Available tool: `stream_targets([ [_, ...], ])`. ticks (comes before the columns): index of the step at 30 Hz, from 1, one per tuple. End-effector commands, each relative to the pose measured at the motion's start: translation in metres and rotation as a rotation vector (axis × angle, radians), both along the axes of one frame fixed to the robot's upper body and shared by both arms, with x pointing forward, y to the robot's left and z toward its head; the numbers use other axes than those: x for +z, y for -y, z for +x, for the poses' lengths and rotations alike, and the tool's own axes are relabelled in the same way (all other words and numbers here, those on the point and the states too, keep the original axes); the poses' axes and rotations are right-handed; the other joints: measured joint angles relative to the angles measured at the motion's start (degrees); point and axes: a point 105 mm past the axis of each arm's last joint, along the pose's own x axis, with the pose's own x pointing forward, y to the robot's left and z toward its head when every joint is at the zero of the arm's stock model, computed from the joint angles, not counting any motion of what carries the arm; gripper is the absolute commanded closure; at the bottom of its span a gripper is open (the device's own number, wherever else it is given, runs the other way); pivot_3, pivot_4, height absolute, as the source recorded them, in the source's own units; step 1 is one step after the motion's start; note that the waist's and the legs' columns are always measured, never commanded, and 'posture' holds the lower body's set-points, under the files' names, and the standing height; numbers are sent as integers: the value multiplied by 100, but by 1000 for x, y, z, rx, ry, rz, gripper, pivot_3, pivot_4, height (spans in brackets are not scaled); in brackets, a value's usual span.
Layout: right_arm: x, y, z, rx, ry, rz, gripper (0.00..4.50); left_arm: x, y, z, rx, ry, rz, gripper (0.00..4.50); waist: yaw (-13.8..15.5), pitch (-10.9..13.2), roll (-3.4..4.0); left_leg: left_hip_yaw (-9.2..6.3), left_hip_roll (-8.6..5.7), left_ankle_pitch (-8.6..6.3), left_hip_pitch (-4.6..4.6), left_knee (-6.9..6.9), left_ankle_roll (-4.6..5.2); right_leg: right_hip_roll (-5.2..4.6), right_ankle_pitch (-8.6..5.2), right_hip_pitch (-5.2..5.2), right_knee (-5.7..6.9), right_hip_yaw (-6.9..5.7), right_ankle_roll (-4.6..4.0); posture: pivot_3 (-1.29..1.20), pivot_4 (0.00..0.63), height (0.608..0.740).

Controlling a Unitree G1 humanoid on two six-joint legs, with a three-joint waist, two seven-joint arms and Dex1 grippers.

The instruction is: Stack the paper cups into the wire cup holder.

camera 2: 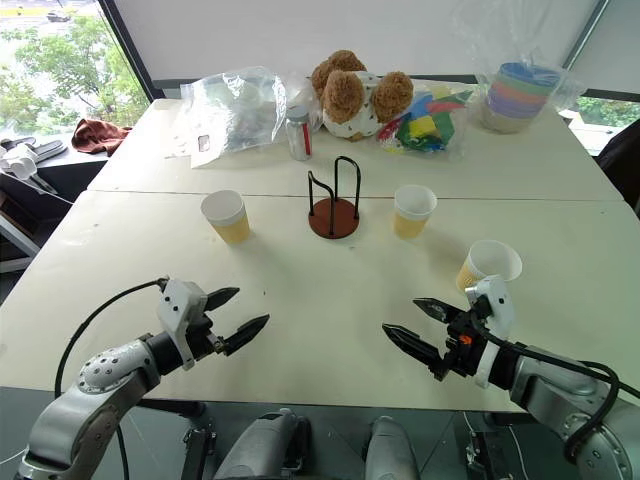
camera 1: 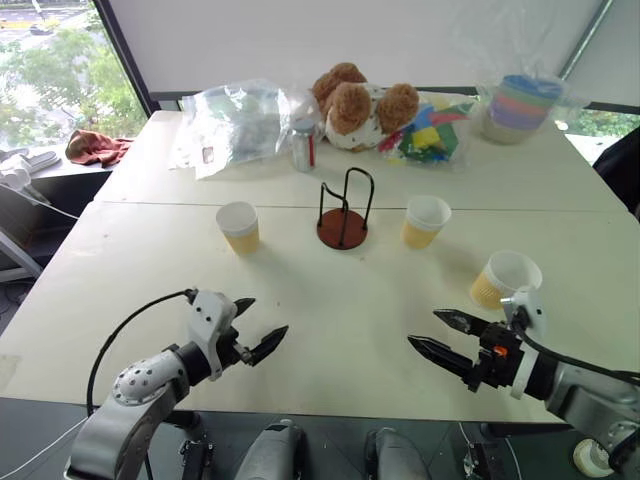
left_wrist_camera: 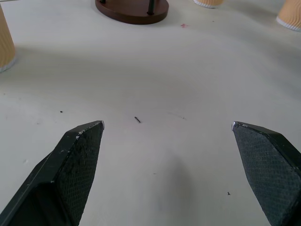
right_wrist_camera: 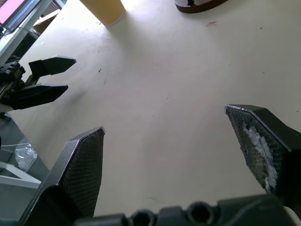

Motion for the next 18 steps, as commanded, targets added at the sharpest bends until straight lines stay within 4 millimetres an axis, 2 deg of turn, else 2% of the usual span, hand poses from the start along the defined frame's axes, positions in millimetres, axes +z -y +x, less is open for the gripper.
stream_targets([
  [1,6,-1,2,12,42,-4,0,15,-2,4,14,64,-19,14,-1,0,0,0,0,0,0,0,0,0,0,0,0,0,0,0,150,740],
  [18,6,6,10,-18,72,-27,0,23,-5,15,10,103,-5,14,-1,0,0,1,0,0,0,2,0,3,1,2,1,-1,1,0,150,740],
])
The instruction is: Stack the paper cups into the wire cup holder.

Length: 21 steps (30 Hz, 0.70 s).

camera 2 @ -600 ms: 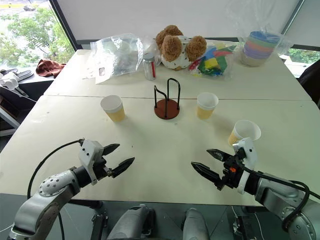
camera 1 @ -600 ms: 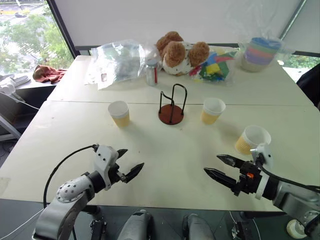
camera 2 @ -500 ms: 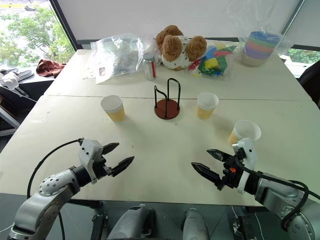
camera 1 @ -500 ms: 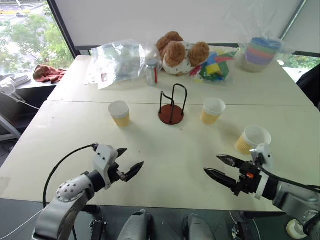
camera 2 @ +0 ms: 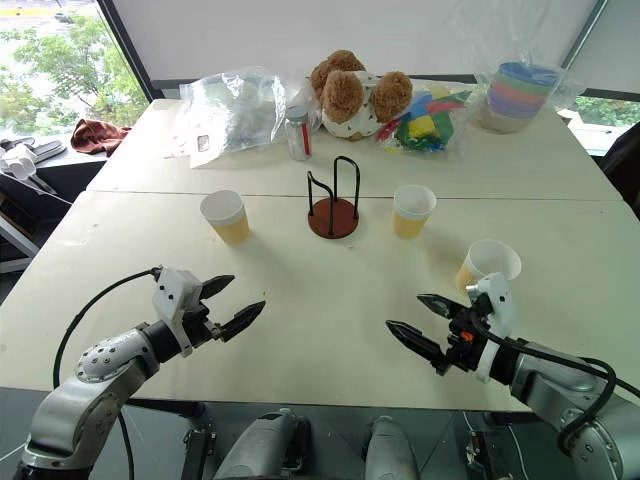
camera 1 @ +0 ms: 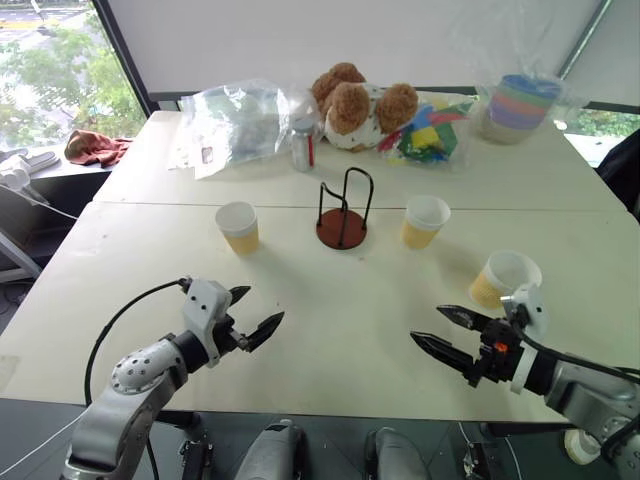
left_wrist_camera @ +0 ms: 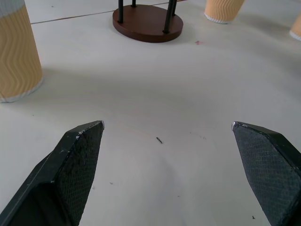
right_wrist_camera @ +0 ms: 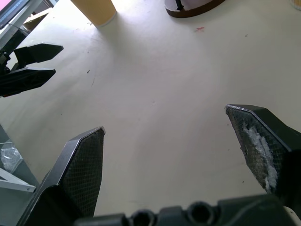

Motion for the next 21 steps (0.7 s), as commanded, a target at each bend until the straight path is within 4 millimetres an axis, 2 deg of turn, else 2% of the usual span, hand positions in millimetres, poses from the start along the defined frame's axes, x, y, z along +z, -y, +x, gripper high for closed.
stream_targets([
  [1,6,0,3,2,36,4,0,14,0,4,-15,58,2,14,6,0,0,0,0,0,0,0,0,0,0,0,0,0,0,0,150,740],
  [6,8,2,6,-4,39,2,0,18,3,8,-36,65,0,14,0,0,0,0,0,0,0,1,0,1,1,1,2,-1,1,0,150,740],
  [8,12,4,9,-7,52,-7,0,22,9,8,-98,56,-2,14,-1,1,-1,0,0,0,0,1,0,1,1,3,4,-1,2,0,150,740],
  [12,36,3,26,-18,117,-6,0,43,12,16,-219,40,10,14,-4,2,-2,0,0,1,2,11,0,4,2,4,10,-2,-1,0,150,740],
  [15,67,-15,41,35,205,52,0,64,10,25,-306,44,81,14,-20,6,-5,0,0,2,2,20,0,7,3,2,17,-3,-3,0,150,740],
  [18,96,-40,62,83,297,75,0,92,3,25,-398,26,116,14,-67,15,-19,2,1,3,1,17,-2,27,5,-3,23,-4,-1,0,150,740],
  [21,109,-57,85,90,336,79,0,118,-9,24,-448,-11,113,14,-83,20,-27,1,4,9,-4,4,-10,34,14,-1,31,-2,16,0,150,740],
])
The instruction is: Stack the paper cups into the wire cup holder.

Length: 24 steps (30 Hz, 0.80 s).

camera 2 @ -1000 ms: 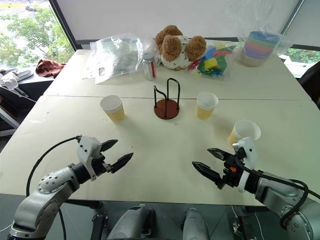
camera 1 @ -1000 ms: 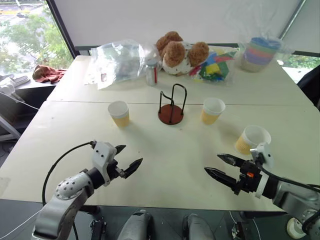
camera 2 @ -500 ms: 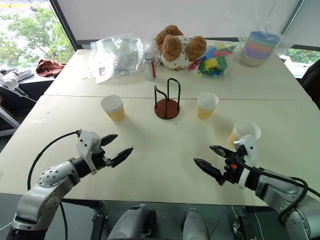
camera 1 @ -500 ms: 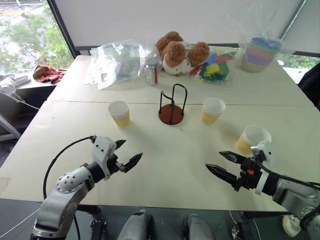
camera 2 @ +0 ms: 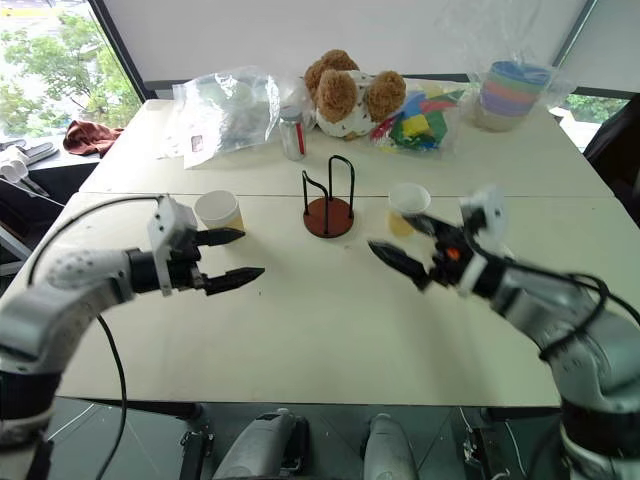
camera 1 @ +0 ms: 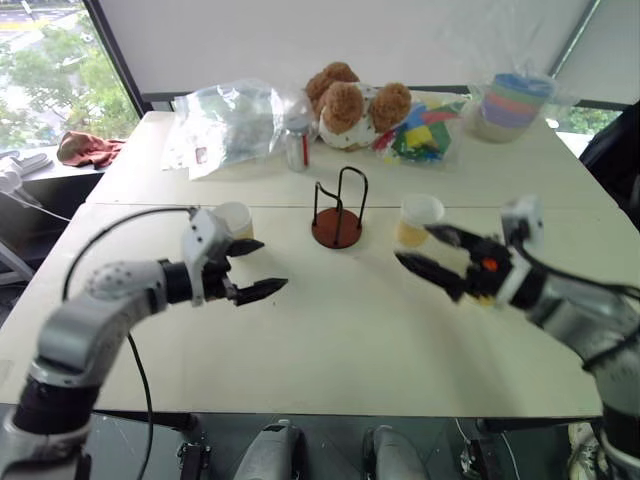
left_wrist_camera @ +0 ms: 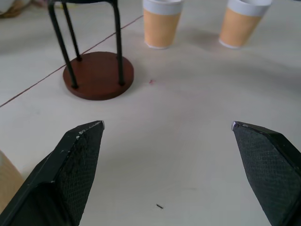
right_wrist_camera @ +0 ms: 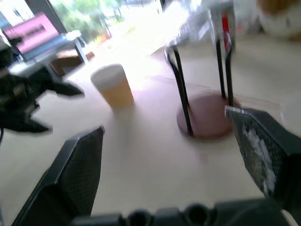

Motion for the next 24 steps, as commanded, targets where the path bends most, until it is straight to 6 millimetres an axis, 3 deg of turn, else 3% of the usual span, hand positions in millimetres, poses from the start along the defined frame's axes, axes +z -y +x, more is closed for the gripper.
stream_targets([
  [1,4,-17,25,-7,14,-2,0,34,-16,-7,-65,-50,-27,14,-23,7,-11,0,2,3,0,-1,-6,3,-1,0,1,1,0,0,150,740],
  [3,5,-29,39,4,29,0,0,45,-24,-12,-89,-86,-36,14,-74,8,-13,-2,5,30,-25,-1,-50,12,-1,-16,-4,3,1,0,150,740],
  [8,2,-58,63,38,51,-2,0,58,-41,-8,-46,-72,-56,14,-136,12,-16,0,4,32,-38,-2,-52,15,0,-21,-2,11,3,0,150,740],
  [15,-2,-82,73,112,55,7,0,54,-49,-1,16,-22,-37,14,-148,14,-18,-1,8,37,-38,-1,-62,23,0,-28,1,24,3,0,150,740],
  [22,-23,-97,93,74,20,-27,0,40,-45,-2,21,-30,-22,14,-248,14,-18,-1,10,43,-37,-4,-71,39,1,-37,12,62,3,0,150,740],
  [24,-25,-101,97,63,19,-23,537,40,-45,-1,28,-23,-25,0,-258,14,-18,-1,11,44,-36,-4,-74,43,1,-41,13,76,3,0,150,740],
])
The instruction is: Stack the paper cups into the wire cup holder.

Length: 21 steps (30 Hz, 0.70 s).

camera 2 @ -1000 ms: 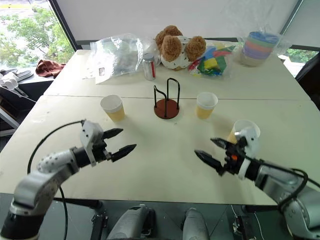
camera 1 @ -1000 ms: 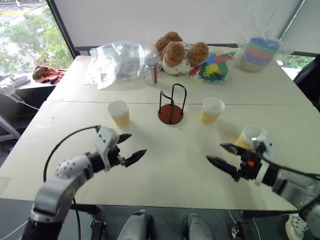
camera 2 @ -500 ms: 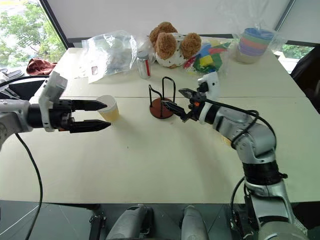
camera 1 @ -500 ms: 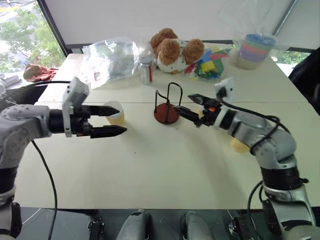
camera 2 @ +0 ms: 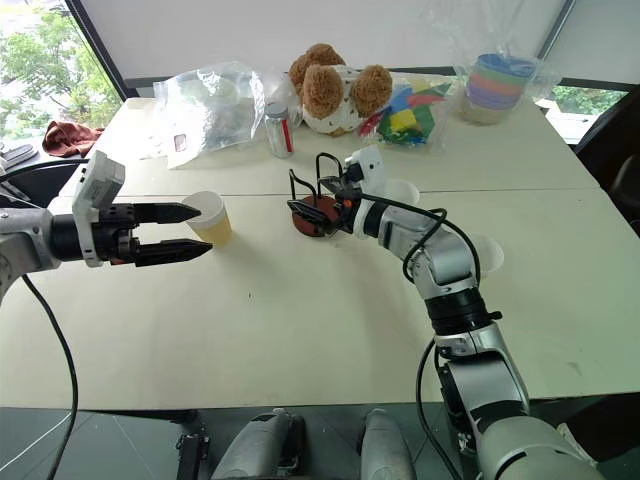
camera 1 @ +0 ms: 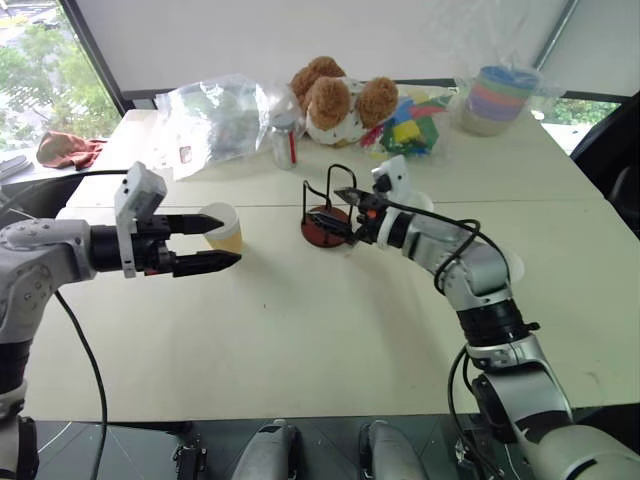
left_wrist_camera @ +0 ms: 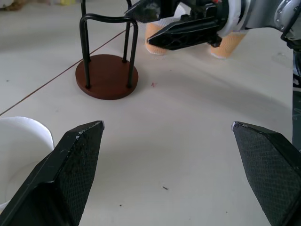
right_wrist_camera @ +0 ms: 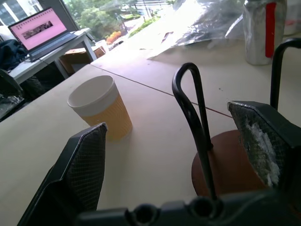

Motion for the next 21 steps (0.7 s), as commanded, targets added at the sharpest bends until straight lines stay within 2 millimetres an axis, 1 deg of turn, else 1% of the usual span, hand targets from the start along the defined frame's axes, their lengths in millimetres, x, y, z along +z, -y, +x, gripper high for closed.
stream_targets([
  [1,13,-11,6,0,67,4,805,9,-1,1,13,65,6,0,-8,0,0,1,0,2,0,-2,-3,2,0,-4,3,6,0,0,150,740],
  [4,11,-12,9,-14,72,4,2247,9,-1,2,20,75,11,0,-4,0,0,1,1,5,0,-6,-9,6,0,-11,11,14,0,0,150,740],
  [5,11,-12,9,-17,73,6,2899,9,-2,3,23,78,12,0,-4,0,0,1,1,6,0,-7,-10,6,0,-11,20,16,0,0,150,740],
  [8,15,-12,8,-23,83,19,4413,8,-2,4,28,81,11,0,-7,0,0,1,1,6,0,-8,-10,6,0,-12,26,18,0,0,150,740],
  [11,24,-13,5,-31,107,34,4413,6,-1,5,24,85,11,0,-9,0,-1,1,0,6,2,-9,-11,6,0,-13,32,19,0,0,150,740],
  [13,44,-15,-3,-65,144,54,4413,7,1,5,12,84,8,0,-11,0,0,1,1,8,1,-10,-14,6,0,-20,41,21,0,0,150,740],
  [14,49,-15,-6,-82,152,56,4413,7,2,5,7,83,6,0,-10,0,-1,2,1,9,-1,-11,-15,6,0,-28,54,25,0,0,150,740],
  [16,60,-17,-18,-133,169,33,4413,7,2,7,2,81,10,0,1,-1,-1,3,0,12,-15,-11,-22,5,0,-57,77,32,-1,0,150,740],
  [17,63,-16,-23,-158,172,21,4413,7,2,8,0,81,12,0,5,-1,-1,2,0,17,-28,-13,-29,6,0,-73,79,33,-1,0,150,740],
  [19,60,-11,-35,-228,137,-4,4413,6,1,12,-3,83,14,0,16,-3,-4,2,1,20,-38,-14,-34,7,0,-86,85,32,-1,0,150,740],
  [21,49,-1,-50,-307,105,-46,4413,4,4,14,-18,81,17,0,32,-7,-11,0,1,21,-38,-16,-35,7,0,-85,85,32,-1,0,150,740],
])
